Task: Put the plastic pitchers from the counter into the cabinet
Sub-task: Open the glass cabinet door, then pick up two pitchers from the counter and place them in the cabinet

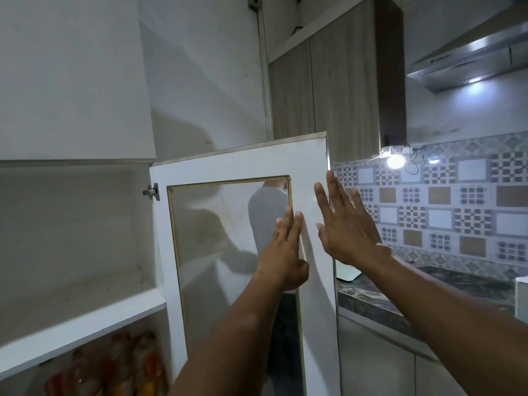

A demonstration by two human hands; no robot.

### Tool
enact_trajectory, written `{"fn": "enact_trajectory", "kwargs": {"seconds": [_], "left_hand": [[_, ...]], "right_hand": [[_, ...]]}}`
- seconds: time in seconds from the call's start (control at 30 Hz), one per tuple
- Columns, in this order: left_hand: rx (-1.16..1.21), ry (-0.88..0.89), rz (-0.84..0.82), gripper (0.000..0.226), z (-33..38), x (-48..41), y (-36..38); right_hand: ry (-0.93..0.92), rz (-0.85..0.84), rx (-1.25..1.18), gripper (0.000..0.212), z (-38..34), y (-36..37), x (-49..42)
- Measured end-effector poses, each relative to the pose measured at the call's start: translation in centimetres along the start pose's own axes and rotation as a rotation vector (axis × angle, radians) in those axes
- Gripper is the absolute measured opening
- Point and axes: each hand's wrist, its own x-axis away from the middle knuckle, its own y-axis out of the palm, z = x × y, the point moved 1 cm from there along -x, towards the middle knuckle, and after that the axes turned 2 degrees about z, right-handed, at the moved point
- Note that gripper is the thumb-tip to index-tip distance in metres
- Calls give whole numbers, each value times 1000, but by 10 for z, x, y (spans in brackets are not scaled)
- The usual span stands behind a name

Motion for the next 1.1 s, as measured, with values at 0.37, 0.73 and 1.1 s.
{"fn": "enact_trajectory", "kwargs": {"seconds": [0.37,0.73,1.1], "left_hand": [[-94,-90,-79,86,-79,57,-82],[-340,-757,-50,84,-324,348,-277],[-394,-1490,220,80,-401,721,-446]], "right_hand": [[-85,176,-14,87,-85,-39,-16],[-547,-188,-755,60,-473,-108,-3],[-1015,-599,-1245,50,-864,-258,154]]}}
